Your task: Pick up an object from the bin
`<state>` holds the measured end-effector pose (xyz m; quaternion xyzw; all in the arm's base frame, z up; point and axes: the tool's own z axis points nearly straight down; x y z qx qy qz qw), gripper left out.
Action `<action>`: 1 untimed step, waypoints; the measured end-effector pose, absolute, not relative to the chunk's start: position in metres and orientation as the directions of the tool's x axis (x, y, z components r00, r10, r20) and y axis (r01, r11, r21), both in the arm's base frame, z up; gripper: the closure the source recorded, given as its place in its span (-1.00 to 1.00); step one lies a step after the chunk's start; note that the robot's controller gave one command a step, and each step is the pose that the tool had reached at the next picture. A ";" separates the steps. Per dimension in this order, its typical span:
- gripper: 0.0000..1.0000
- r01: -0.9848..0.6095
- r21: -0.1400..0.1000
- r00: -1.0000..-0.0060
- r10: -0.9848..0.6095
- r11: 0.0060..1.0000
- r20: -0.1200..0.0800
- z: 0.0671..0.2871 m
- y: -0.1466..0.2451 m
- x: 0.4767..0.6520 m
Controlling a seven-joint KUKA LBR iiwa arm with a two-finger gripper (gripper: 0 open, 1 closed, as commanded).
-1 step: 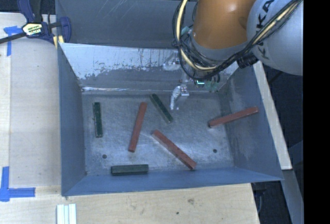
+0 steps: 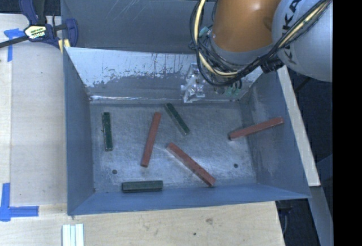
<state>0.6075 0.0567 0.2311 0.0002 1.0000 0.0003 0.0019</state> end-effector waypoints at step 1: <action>1.00 0.000 0.000 -1.000 0.000 1.000 -0.004 0.231 0.057 0.608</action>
Offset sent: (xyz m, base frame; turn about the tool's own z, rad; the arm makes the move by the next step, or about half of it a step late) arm -0.0061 0.0164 -0.0830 0.0493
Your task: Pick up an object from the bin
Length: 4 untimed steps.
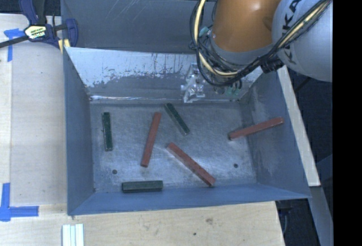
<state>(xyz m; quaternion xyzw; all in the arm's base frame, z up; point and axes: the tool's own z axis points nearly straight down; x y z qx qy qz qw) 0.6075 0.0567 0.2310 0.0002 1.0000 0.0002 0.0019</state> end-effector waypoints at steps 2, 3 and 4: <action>-1.00 0.049 0.001 -0.999 0.049 0.999 -0.003 0.148 0.073 0.602; 1.00 -0.248 -0.002 -0.968 -0.248 0.969 -0.029 0.079 0.120 0.602; 1.00 -0.248 -0.002 -0.968 -0.247 0.969 -0.029 0.079 0.120 0.602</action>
Offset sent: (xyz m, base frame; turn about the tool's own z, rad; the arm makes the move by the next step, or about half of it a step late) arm 0.0000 0.0000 0.0000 0.0000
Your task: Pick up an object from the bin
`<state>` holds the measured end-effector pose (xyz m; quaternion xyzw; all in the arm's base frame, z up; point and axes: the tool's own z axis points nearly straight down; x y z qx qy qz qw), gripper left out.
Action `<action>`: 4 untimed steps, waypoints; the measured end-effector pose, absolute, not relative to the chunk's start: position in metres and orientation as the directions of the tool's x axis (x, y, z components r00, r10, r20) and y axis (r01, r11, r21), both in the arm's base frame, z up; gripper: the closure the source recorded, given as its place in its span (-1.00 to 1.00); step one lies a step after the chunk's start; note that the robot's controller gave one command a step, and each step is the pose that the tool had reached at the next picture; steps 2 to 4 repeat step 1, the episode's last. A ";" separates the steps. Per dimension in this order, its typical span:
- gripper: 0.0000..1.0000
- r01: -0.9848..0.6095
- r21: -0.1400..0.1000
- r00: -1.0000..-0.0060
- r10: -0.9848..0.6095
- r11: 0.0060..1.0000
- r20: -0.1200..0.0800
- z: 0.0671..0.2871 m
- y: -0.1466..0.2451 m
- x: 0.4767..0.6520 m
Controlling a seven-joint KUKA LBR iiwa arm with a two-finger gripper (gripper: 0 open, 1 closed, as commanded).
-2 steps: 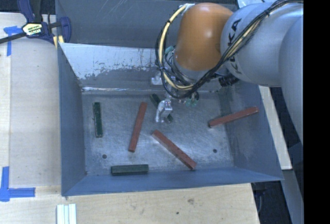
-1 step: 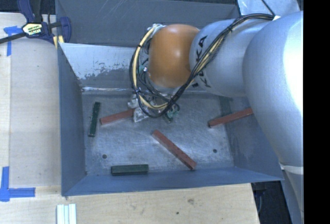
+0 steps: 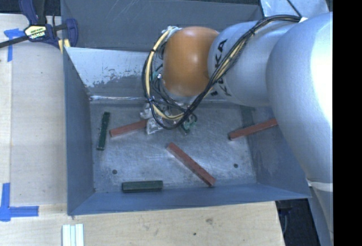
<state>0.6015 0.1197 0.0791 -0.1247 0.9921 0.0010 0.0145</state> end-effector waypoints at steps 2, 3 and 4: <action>1.00 -0.337 -0.002 -0.941 -0.337 0.941 -0.012 0.256 0.104 0.596; 1.00 -0.337 -0.002 -0.941 -0.337 0.941 -0.012 0.256 0.104 0.596; 1.00 -0.337 -0.002 -0.941 -0.337 0.941 -0.012 0.256 0.104 0.596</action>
Offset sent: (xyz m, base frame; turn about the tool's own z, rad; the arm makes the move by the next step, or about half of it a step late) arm 0.0000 0.0000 0.0000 0.0000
